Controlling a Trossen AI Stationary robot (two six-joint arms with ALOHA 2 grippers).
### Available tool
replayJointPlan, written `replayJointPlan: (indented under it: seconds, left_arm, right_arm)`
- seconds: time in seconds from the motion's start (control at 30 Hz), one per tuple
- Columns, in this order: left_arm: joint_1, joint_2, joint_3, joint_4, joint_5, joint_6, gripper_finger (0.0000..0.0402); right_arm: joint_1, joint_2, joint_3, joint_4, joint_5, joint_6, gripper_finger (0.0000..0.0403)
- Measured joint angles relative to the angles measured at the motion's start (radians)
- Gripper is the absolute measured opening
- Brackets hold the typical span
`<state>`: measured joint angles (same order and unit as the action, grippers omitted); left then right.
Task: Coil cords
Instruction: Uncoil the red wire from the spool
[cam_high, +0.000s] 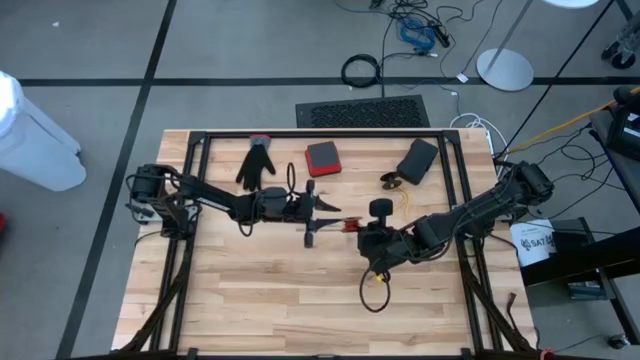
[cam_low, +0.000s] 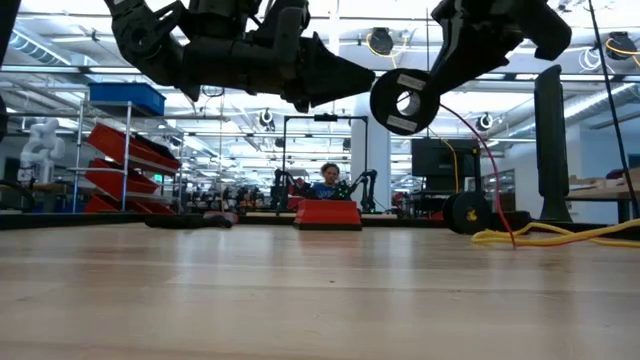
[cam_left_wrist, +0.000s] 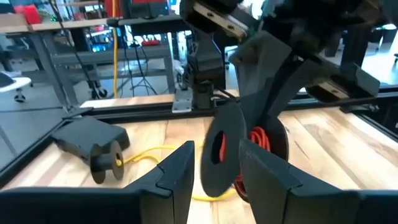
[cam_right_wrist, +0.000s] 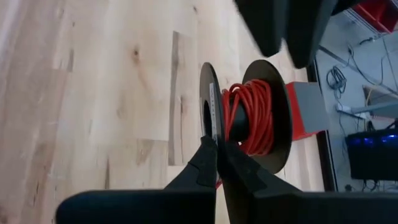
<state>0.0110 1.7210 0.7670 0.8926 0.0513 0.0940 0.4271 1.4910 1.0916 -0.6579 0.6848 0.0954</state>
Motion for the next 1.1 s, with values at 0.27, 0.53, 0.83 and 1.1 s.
replayJointPlan:
  seconds: [0.27,0.53,0.83,1.1]
  left_arm:
    - [-0.003,0.000,0.000,0.016,0.097,-0.010,0.0135]
    - [-0.017,0.000,0.000,0.014,0.138,-0.013,0.0135]
    - [-0.018,0.000,0.000,0.022,0.089,-0.028,0.0135]
    - [-0.025,0.000,0.000,0.081,0.133,-0.010,0.0135]
  right_arm:
    - [-0.011,0.000,0.000,-0.002,-0.002,-0.003,0.0000]
    - [-0.022,0.000,0.000,0.102,-0.011,-0.061,0.0000]
    - [-0.023,-0.001,-0.001,0.132,-0.025,-0.072,0.0000]
    - [-0.020,-0.001,0.000,0.080,-0.040,-0.031,0.0000]
